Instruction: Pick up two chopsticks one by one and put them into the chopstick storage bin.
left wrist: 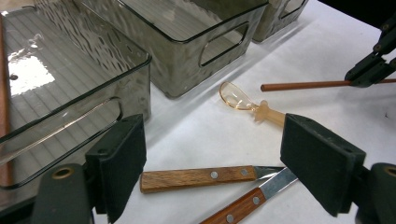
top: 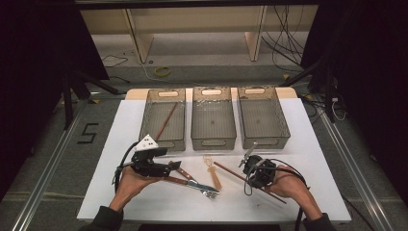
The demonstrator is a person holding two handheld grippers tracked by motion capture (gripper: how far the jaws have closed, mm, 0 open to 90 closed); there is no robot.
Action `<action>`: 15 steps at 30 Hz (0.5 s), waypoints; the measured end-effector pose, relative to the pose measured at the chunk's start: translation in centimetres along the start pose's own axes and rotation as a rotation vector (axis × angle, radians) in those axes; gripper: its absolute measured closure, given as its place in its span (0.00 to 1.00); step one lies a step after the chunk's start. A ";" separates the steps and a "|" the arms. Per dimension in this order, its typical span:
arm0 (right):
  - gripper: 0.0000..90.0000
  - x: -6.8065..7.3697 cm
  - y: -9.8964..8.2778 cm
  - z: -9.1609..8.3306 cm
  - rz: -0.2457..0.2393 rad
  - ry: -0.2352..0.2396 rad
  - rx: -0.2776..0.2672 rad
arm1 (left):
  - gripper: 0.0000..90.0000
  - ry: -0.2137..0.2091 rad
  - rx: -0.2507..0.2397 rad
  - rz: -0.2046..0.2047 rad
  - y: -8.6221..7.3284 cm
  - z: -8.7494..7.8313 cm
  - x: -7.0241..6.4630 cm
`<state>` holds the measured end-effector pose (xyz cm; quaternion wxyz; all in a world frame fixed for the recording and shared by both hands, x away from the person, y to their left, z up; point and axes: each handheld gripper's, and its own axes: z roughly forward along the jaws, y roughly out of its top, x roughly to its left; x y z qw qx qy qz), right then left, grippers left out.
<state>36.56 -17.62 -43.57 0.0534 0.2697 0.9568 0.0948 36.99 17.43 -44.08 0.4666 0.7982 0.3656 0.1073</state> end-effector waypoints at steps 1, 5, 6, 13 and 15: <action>0.95 0.1 0.0 -0.2 -0.008 0.000 0.000 | 0.24 -0.003 0.002 0.003 0.0 0.0 -0.1; 0.95 0.5 0.3 -0.7 -0.030 -0.001 -0.024 | 0.24 -0.018 0.011 0.031 0.2 0.2 -0.5; 0.95 0.6 0.5 -0.8 -0.038 -0.002 -0.029 | 0.24 -0.025 0.014 0.036 0.3 0.2 -0.7; 0.95 1.8 1.5 -1.4 -0.097 -0.002 -0.037 | 0.23 -0.065 0.034 0.094 0.6 0.6 -1.6; 0.95 2.2 1.8 -1.5 -0.124 -0.003 -0.044 | 0.23 -0.068 0.045 0.118 0.7 0.8 -1.9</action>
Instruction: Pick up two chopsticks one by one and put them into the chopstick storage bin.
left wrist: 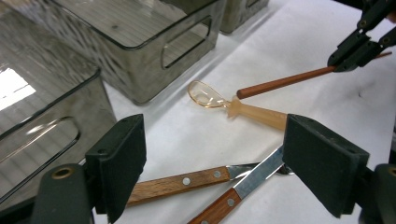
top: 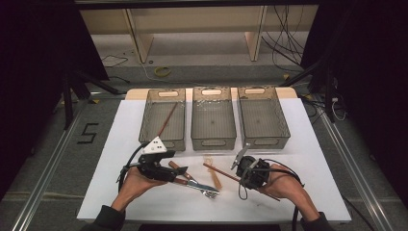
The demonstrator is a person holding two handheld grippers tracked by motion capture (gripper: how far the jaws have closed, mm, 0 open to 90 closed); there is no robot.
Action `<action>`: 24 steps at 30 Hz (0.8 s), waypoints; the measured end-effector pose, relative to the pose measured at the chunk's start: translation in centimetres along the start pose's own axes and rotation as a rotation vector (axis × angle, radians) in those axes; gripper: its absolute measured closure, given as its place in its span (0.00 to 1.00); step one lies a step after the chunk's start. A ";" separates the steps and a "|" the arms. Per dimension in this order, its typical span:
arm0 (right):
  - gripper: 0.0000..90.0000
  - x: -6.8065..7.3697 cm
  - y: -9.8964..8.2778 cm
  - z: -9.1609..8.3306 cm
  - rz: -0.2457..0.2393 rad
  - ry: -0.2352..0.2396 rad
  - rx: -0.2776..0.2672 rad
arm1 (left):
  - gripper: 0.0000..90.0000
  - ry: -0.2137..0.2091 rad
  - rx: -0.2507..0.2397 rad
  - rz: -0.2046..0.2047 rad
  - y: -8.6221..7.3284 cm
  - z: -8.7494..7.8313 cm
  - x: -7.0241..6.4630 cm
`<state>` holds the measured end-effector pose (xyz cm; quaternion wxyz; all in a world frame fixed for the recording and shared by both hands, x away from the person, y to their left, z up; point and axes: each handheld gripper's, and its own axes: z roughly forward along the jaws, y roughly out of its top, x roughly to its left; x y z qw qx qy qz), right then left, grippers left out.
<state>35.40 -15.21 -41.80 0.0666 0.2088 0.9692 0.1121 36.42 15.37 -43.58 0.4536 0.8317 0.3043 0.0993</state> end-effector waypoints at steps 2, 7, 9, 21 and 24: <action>0.95 0.4 0.4 -0.1 -0.015 0.000 0.001 | 0.24 -0.006 0.007 0.021 0.1 0.2 -0.3; 0.95 1.1 1.4 -0.2 -0.055 0.006 -0.007 | 0.24 -0.022 0.031 0.064 0.5 0.3 -1.0; 0.95 1.3 1.7 -0.2 -0.068 0.006 -0.011 | 0.24 -0.029 0.037 0.078 0.6 0.3 -1.2; 0.95 2.5 2.9 -0.3 -0.128 0.013 -0.007 | 0.25 -0.067 0.119 0.172 1.1 0.8 -2.7; 0.95 2.7 3.1 -0.3 -0.145 0.013 -0.009 | 0.26 -0.081 0.139 0.192 1.1 1.0 -3.1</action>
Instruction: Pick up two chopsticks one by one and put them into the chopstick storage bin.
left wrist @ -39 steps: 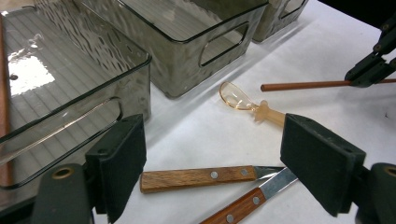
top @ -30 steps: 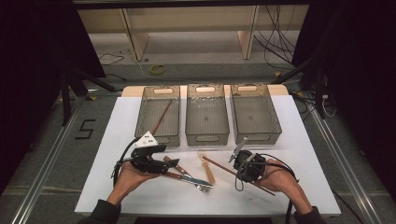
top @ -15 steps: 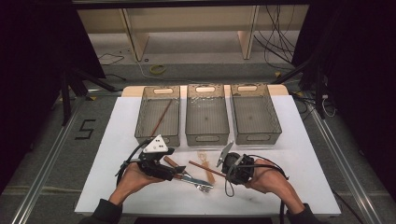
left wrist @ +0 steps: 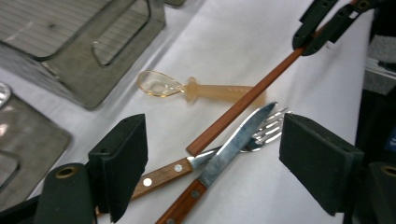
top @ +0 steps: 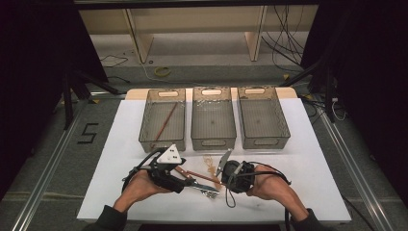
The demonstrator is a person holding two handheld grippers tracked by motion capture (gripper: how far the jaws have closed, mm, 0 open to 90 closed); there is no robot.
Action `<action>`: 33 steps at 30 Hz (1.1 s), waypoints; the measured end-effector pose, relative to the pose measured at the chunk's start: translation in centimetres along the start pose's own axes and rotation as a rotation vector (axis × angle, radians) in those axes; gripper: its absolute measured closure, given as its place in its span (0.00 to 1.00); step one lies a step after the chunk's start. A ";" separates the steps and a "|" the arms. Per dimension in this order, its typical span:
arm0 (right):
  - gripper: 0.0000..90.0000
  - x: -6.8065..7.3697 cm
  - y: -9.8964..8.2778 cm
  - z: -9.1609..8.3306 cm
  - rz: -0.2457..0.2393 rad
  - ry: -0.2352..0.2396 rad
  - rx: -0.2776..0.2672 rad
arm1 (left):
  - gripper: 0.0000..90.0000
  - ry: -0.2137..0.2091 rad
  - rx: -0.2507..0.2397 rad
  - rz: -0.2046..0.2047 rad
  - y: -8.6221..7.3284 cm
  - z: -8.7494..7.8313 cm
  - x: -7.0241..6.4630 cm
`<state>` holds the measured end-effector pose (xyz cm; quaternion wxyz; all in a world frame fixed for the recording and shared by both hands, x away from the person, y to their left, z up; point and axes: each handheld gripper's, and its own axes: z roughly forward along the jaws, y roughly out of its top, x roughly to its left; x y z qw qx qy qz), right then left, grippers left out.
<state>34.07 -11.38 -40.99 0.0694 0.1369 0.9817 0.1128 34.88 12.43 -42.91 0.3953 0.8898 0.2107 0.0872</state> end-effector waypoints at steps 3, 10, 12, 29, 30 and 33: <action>0.95 0.3 0.3 0.1 -0.016 0.004 0.001 | 0.27 -0.014 0.036 0.028 0.1 0.3 -0.4; 0.95 1.1 0.9 0.3 -0.063 0.013 0.010 | 0.31 -0.037 0.121 0.097 0.2 1.2 -1.3; 0.95 1.3 1.1 0.4 -0.073 0.017 0.008 | 0.33 -0.041 0.141 0.107 0.2 1.4 -1.5; 0.95 2.1 1.8 0.6 -0.132 0.033 0.003 | 0.62 -0.109 0.214 0.184 0.1 2.3 -2.7; 0.95 2.1 1.8 0.6 -0.131 0.035 0.003 | 0.64 -0.113 0.219 0.190 0.1 2.3 -2.7; 0.95 2.2 1.8 0.6 -0.131 0.038 0.009 | 0.68 -0.114 0.224 0.193 0.1 2.3 -2.7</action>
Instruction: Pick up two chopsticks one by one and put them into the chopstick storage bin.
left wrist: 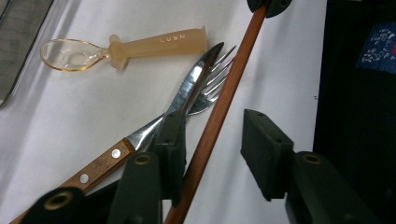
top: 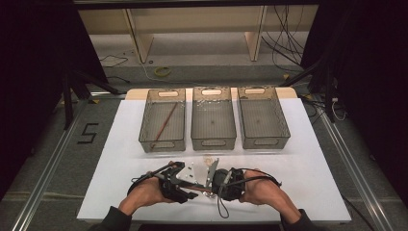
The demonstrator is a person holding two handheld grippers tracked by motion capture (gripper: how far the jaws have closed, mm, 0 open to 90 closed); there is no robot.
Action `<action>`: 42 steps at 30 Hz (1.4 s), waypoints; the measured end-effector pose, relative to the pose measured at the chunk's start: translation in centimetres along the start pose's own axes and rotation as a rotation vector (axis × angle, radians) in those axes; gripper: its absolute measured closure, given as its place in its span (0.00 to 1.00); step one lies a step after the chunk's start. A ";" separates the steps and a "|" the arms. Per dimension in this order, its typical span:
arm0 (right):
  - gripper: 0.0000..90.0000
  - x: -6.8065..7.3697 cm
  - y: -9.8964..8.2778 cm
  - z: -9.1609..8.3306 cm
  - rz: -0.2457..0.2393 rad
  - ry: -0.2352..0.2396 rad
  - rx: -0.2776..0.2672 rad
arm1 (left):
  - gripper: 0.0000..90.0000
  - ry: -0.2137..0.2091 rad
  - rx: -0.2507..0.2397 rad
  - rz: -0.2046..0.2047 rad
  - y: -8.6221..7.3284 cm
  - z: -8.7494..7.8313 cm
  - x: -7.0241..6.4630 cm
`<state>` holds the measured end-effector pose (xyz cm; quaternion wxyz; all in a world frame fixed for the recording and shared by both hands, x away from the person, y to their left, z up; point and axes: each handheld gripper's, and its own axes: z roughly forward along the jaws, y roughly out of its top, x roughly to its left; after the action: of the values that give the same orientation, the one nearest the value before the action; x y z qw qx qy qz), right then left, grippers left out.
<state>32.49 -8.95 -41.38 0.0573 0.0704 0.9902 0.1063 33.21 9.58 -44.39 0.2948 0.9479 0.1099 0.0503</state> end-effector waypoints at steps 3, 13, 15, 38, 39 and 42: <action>0.95 0.1 0.1 0.1 -0.018 0.004 0.006 | 0.72 -0.006 0.015 0.010 -0.1 0.0 0.0; 0.95 0.3 0.0 0.1 -0.061 0.013 0.003 | 0.85 -0.037 0.034 0.051 -0.2 0.1 -0.2; 0.95 0.4 0.0 0.1 -0.075 0.012 0.002 | 0.86 -0.051 0.031 0.055 -0.3 0.0 -0.1; 0.45 -2.5 -1.5 -1.8 0.134 -0.048 -0.178 | 0.92 0.009 -0.037 -0.120 -1.9 -0.9 2.1; 0.43 -2.6 -1.6 -1.9 0.138 -0.053 -0.184 | 0.92 0.016 -0.039 -0.128 -2.0 -1.0 2.3; 0.41 -2.8 -1.8 -2.1 0.174 -0.065 -0.201 | 0.92 0.033 -0.044 -0.160 -2.3 -1.1 2.6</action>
<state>34.72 -11.51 -39.49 0.0865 0.1533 0.9624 0.2071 35.19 12.65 -44.70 0.3166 0.9284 0.1891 0.0447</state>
